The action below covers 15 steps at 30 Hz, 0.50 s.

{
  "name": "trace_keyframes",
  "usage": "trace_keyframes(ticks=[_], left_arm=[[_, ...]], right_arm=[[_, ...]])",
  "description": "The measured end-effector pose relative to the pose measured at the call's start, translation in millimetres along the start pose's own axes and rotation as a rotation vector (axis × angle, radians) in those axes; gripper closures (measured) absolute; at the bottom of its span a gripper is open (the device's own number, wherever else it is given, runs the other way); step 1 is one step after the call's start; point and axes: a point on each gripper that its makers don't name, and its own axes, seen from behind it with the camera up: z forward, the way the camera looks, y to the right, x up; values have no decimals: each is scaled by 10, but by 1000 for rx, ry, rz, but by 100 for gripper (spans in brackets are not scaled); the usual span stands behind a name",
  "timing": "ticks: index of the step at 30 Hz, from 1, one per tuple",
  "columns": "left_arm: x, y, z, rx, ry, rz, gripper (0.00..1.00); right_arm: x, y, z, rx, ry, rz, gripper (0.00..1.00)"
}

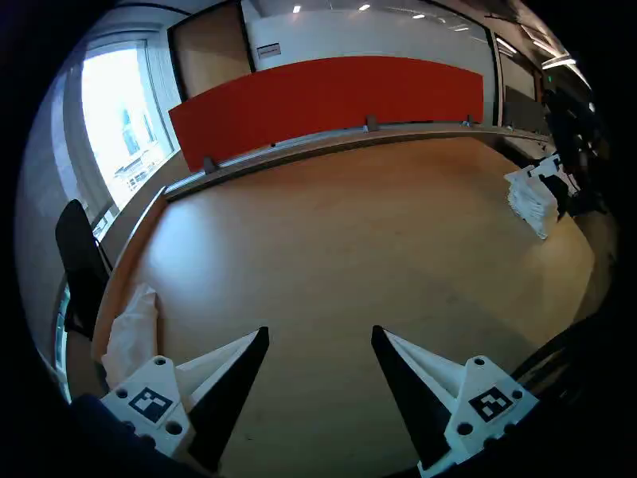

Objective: Fold towel

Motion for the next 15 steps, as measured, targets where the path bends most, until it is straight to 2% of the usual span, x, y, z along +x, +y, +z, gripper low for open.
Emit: trace_keyframes(ticks=[6,15], left_arm=[[54,-62,10,2,18,-9,4],[220,-196,31,14,56,-15,4]], right_arm=[[81,30,-149,-11,37,32,0],[229,-9,-453,-40,138,57,0]])
